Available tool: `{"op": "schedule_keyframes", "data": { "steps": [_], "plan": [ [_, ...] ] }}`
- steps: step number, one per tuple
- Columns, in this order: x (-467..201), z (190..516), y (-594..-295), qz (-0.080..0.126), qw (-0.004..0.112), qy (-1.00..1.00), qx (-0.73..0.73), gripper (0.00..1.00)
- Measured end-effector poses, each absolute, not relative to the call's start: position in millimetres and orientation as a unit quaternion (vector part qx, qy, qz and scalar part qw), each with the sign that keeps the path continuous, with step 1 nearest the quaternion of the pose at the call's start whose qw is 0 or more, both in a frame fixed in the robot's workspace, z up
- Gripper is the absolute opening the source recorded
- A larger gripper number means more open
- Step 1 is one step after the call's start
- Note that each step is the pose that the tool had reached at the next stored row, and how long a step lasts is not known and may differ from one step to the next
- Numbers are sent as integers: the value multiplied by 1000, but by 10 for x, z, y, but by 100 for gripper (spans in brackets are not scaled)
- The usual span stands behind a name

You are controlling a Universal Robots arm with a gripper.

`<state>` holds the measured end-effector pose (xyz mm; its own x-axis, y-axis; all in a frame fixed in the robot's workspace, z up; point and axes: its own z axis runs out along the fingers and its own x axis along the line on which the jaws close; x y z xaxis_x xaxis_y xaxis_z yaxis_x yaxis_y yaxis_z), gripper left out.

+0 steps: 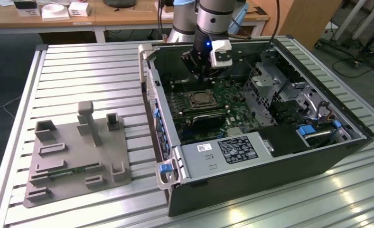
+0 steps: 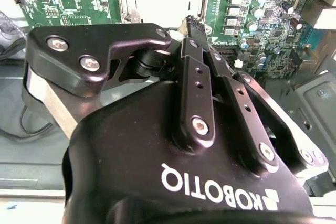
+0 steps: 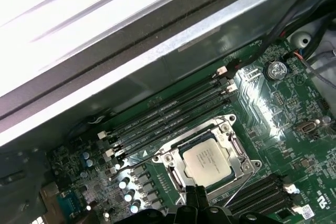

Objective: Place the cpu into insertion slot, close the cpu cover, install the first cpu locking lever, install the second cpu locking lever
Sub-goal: 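Install the first cpu locking lever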

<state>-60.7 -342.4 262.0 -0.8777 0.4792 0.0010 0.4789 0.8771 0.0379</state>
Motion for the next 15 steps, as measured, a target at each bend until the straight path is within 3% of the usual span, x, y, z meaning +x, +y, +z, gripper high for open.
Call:
{"op": "schedule_keyframes", "data": {
  "steps": [15],
  "plan": [
    [-615,2614,-3424,20,2,989,146,10]
  ]
}}
